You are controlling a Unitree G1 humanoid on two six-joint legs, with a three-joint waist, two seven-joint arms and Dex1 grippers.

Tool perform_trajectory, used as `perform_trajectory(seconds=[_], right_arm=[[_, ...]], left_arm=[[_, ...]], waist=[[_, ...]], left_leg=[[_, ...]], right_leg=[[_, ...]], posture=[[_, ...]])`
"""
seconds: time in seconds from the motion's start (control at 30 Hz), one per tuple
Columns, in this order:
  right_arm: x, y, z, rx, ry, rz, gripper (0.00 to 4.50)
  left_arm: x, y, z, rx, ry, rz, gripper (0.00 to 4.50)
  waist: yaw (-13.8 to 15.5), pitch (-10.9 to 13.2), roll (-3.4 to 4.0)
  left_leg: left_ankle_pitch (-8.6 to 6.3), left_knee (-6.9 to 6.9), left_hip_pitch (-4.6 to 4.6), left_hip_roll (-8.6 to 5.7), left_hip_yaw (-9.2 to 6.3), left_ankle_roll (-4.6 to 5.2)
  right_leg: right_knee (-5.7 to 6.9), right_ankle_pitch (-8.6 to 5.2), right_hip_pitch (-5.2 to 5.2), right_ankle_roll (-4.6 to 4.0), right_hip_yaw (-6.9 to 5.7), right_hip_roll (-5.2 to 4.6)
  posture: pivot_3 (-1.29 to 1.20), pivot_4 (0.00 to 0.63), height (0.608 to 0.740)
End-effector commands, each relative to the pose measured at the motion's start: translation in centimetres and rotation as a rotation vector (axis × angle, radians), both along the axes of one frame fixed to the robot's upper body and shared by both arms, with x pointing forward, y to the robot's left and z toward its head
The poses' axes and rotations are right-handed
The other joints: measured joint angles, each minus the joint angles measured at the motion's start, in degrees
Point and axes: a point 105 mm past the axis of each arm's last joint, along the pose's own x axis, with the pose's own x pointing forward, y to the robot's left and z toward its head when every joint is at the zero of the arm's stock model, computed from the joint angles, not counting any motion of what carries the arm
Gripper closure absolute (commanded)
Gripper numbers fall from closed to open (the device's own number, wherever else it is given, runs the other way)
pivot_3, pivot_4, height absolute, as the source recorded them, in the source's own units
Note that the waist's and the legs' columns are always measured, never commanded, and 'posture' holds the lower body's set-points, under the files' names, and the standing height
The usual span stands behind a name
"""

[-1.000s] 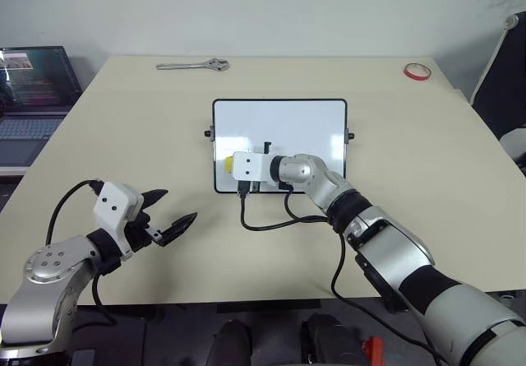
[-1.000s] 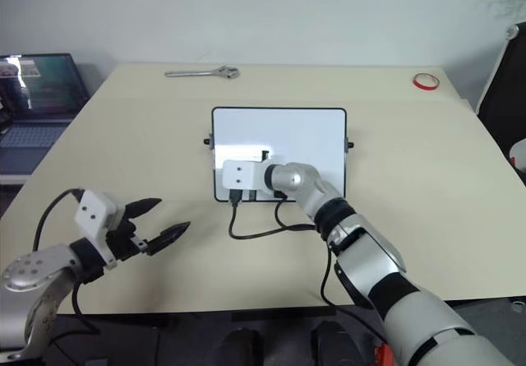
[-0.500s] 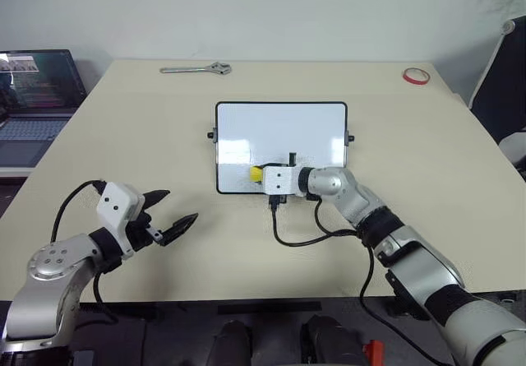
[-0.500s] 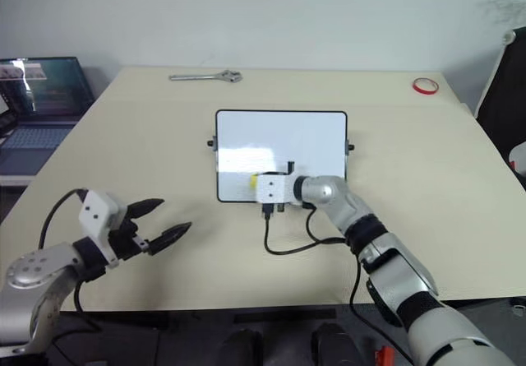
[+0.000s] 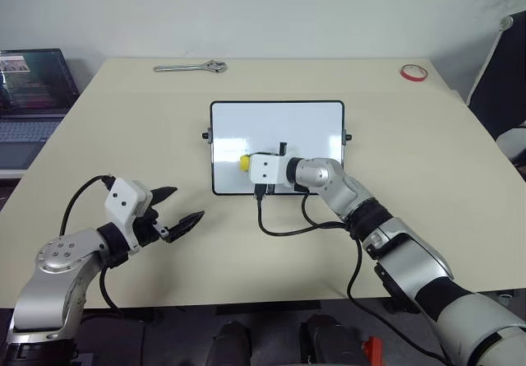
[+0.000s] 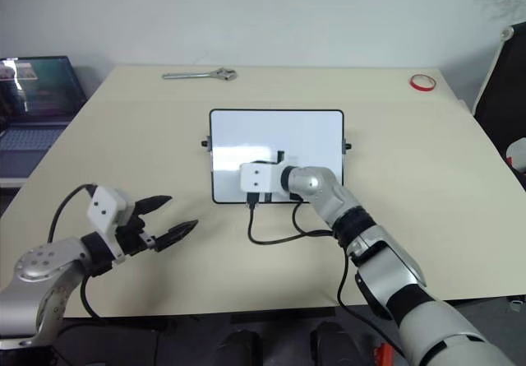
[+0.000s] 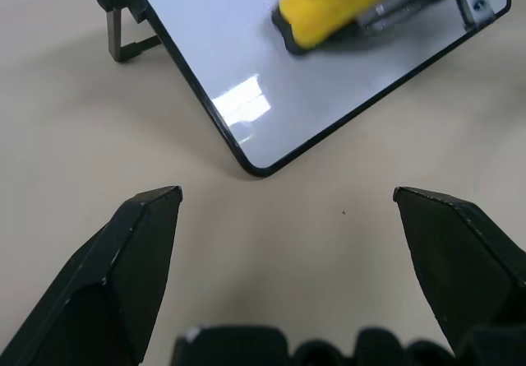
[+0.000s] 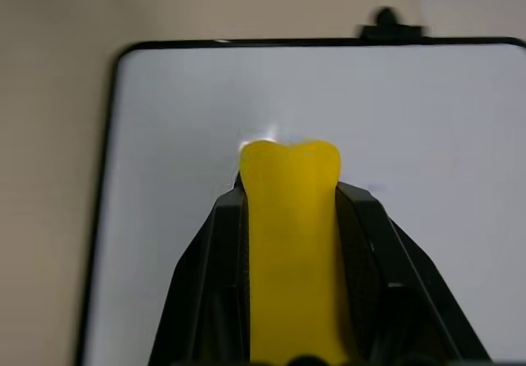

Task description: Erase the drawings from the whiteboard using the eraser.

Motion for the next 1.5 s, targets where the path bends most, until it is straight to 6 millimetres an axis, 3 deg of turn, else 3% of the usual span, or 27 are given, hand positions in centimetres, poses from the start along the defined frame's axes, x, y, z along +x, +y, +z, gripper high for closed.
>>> perform_trajectory(seconds=[0.03,0.1,0.17,0.3,0.47,0.57,0.7,0.83,0.9,1.03,1.13,1.2,1.27,1.33,1.4,1.5], right_arm=[[2.0,-2.1,-0.4,0.006,-0.009,-0.144,3.41],[3.7,-2.3,2.9,0.127,-0.142,-0.233,3.41],[4.3,-2.4,4.2,0.171,-0.198,-0.263,3.41],[4.0,-2.1,2.5,0.11,-0.13,-0.238,3.41],[2.4,-2.4,-1.3,-0.027,0.033,-0.16,3.41],[2.1,-2.4,-1.4,-0.044,0.032,-0.139,3.41],[2.9,-2.1,0.5,0.028,-0.045,-0.176,3.41],[4.5,-2.5,4.3,0.172,-0.197,-0.267,3.41],[4.7,-2.6,5.2,0.213,-0.218,-0.282,3.41],[3.6,-2.1,2.4,0.122,-0.116,-0.204,3.41],[1.3,-1.7,-0.9,0.018,0.02,-0.089,3.41],[0.1,-1.5,-1.7,0.002,0.065,-0.05,3.41],[0.2,-1.4,-0.3,0.094,0.05,-0.082,3.41],[0.7,-2.1,2.8,0.265,0.017,-0.155,3.41],[0.8,-3.4,5.8,0.465,0.04,-0.229,3.41],[-0.5,-6.1,8.8,0.699,0.103,-0.304,3.41]], left_arm=[[-0.1,-0.4,1.2,0.019,-0.037,-0.012,0.0],[-0.1,-0.4,1.1,0.017,-0.034,-0.01,0.0],[-0.2,-0.3,1.0,0.016,-0.031,-0.008,0.0],[-0.1,0.0,0.7,0.015,-0.029,-0.005,0.0],[-0.1,0.3,0.5,0.01,-0.032,-0.002,0.0],[0.0,0.5,0.5,-0.003,-0.035,0.005,0.0],[0.2,0.6,0.7,-0.011,-0.044,0.008,0.0],[0.3,0.6,1.0,-0.01,-0.05,0.006,0.0],[0.4,0.4,1.2,-0.011,-0.055,0.001,0.0],[0.7,-0.4,1.8,-0.014,-0.068,-0.017,0.0],[1.0,-1.3,2.4,-0.013,-0.077,-0.047,0.0],[1.2,-1.9,2.6,-0.008,-0.081,-0.069,0.0],[1.6,-2.6,3.0,-0.006,-0.088,-0.097,0.0],[2.1,-3.6,3.7,-0.009,-0.102,-0.133,0.0],[2.4,-4.5,4.2,-0.003,-0.11,-0.173,0.0],[2.8,-5.8,4.9,0.004,-0.123,-0.229,0.0]], waist=[[0.0,0.0,0.01],[0.0,0.1,0.1],[0.3,0.1,0.17],[0.3,0.1,0.13],[0.1,0.1,0.12],[0.1,0.1,0.13],[0.2,0.1,0.14],[0.3,0.1,0.19],[0.3,0.1,0.19],[0.3,0.1,0.17],[0.2,0.1,0.15],[0.2,0.1,0.16],[0.2,0.1,0.22],[0.5,0.2,0.23],[0.7,0.2,0.23],[0.9,0.2,0.23]], left_leg=[[0.0,0.0,0.0,-0.01,-0.02,0.0],[0.0,0.01,0.0,-0.02,-0.05,0.0],[0.03,0.02,-0.02,-0.05,-0.08,0.01],[0.04,0.02,-0.06,-0.09,-0.07,0.01],[0.02,-0.03,-0.06,-0.06,-0.05,0.0],[0.02,-0.03,-0.01,-0.04,-0.07,0.0],[0.03,-0.01,-0.01,-0.04,-0.09,0.01],[0.03,-0.01,-0.04,-0.05,-0.1,0.01],[0.03,0.0,-0.1,-0.06,-0.12,0.0],[0.02,-0.03,-0.17,-0.07,-0.09,-0.01],[0.01,-0.05,-0.16,-0.06,-0.1,-0.02],[0.0,-0.06,-0.15,-0.05,-0.1,-0.02],[0.0,-0.06,-0.15,-0.05,-0.11,-0.02],[0.01,-0.04,-0.17,-0.06,-0.14,-0.02],[0.01,0.0,-0.31,-0.07,-0.28,-0.03],[0.01,0.03,-0.74,-0.09,-0.46,-0.04]], right_leg=[[0.0,0.0,0.0,0.0,0.0,-0.01],[-0.01,0.0,0.01,0.01,-0.04,0.0],[0.0,0.01,0.0,0.01,-0.06,0.01],[-0.11,0.02,0.0,0.01,-0.08,0.0],[-0.11,0.02,-0.01,0.01,-0.05,0.0],[-0.11,0.02,0.04,0.01,-0.06,0.0],[-0.1,0.02,0.04,0.03,-0.08,0.0],[-0.1,0.03,0.02,0.03,-0.1,0.0],[-0.1,0.03,-0.01,0.02,-0.1,0.0],[-0.16,0.03,-0.04,0.02,-0.09,-0.02],[-0.17,0.03,-0.03,0.03,-0.11,-0.02],[-0.17,0.02,-0.02,0.03,-0.1,-0.02],[-0.15,0.02,-0.02,0.03,-0.1,-0.02],[-0.13,0.03,-0.03,0.04,-0.14,-0.02],[-0.14,0.04,-0.07,0.05,-0.25,-0.02],[-0.18,0.04,-0.37,0.06,-0.33,-0.03]], posture=[[0.0,0.15,0.74],[0.0,0.15,0.74],[0.0,0.15,0.74],[0.0,0.15,0.74],[0.0,0.15,0.74],[0.0,0.15,0.74],[0.0,0.15,0.74],[0.0,0.15,0.74],[0.0,0.15,0.74],[0.0,0.15,0.74],[0.0,0.15,0.74],[0.0,0.15,0.74],[0.0,0.15,0.74],[0.0,0.15,0.74],[0.0,0.15,0.74],[0.0,0.15,0.74]])
